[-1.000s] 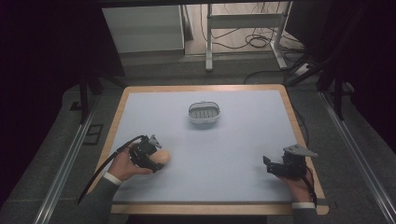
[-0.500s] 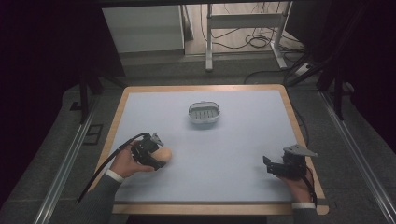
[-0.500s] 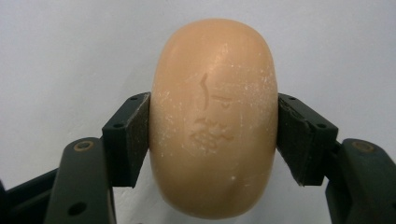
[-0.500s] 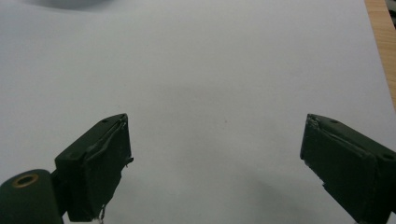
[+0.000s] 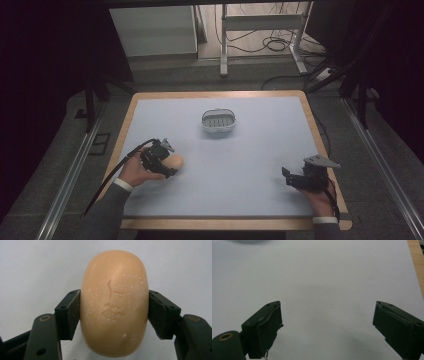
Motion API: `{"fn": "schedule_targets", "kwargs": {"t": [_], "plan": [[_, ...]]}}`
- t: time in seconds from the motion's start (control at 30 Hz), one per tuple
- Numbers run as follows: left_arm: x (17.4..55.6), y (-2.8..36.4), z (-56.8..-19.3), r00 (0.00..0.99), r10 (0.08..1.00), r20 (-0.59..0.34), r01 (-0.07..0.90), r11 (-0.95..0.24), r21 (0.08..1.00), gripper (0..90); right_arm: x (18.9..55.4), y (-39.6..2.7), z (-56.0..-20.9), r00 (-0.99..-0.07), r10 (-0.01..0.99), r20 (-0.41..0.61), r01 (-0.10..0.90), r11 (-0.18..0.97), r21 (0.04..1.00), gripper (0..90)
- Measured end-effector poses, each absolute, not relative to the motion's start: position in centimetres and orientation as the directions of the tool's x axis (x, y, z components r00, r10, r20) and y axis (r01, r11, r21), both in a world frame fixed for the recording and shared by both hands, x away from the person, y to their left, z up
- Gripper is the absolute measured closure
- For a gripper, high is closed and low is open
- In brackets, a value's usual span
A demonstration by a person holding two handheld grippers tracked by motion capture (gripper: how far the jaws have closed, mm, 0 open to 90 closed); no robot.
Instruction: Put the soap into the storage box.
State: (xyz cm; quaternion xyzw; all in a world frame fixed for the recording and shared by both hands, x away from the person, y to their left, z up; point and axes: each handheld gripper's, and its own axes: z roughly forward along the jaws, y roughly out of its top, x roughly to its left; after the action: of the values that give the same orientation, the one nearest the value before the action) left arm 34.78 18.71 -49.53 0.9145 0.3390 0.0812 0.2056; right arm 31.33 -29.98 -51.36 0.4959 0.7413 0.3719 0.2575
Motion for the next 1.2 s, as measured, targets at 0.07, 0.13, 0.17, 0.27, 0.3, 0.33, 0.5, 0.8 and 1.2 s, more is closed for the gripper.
{"fn": "schedule_targets", "kwargs": {"t": [0.07,0.13,0.17,0.27,0.3,0.33,0.5,0.8,1.2], "plan": [[35.0,18.7,-49.6,0.754,0.656,0.005,0.591,-0.682,0.432,32.8,31.3,-30.0,-51.4,-0.377,0.926,-0.014,0.542,0.233,0.807,8.5],[35.2,18.8,-49.7,0.751,0.661,0.005,0.593,-0.677,0.436,32.8,31.3,-30.0,-51.3,-0.376,0.927,-0.013,0.543,0.232,0.807,8.4],[35.3,18.9,-49.6,0.754,0.657,0.010,0.590,-0.684,0.429,32.8,31.3,-30.0,-51.4,-0.376,0.927,-0.013,0.544,0.232,0.807,8.4],[35.5,18.9,-49.7,0.745,0.667,0.007,0.596,-0.670,0.443,32.8,31.4,-30.0,-51.4,-0.375,0.927,-0.014,0.545,0.233,0.806,8.4],[35.7,18.9,-49.6,0.747,0.665,0.013,0.594,-0.676,0.435,32.8,31.4,-30.0,-51.4,-0.375,0.927,-0.015,0.545,0.233,0.805,8.5],[35.8,18.9,-49.6,0.746,0.665,0.013,0.595,-0.676,0.436,32.9,31.4,-30.0,-51.4,-0.375,0.927,-0.015,0.545,0.233,0.805,8.4],[36.3,18.8,-49.4,0.748,0.664,0.020,0.592,-0.680,0.433,32.8,31.4,-30.0,-51.4,-0.377,0.926,-0.016,0.545,0.236,0.804,8.4],[36.9,18.1,-48.8,0.747,0.664,0.033,0.585,-0.679,0.443,32.8,31.4,-30.1,-51.4,-0.373,0.928,-0.018,0.545,0.235,0.805,8.4],[38.1,17.7,-48.4,0.761,0.646,0.058,0.565,-0.704,0.430,32.8,31.4,-30.1,-51.4,-0.372,0.928,-0.020,0.545,0.236,0.804,8.5]]}}
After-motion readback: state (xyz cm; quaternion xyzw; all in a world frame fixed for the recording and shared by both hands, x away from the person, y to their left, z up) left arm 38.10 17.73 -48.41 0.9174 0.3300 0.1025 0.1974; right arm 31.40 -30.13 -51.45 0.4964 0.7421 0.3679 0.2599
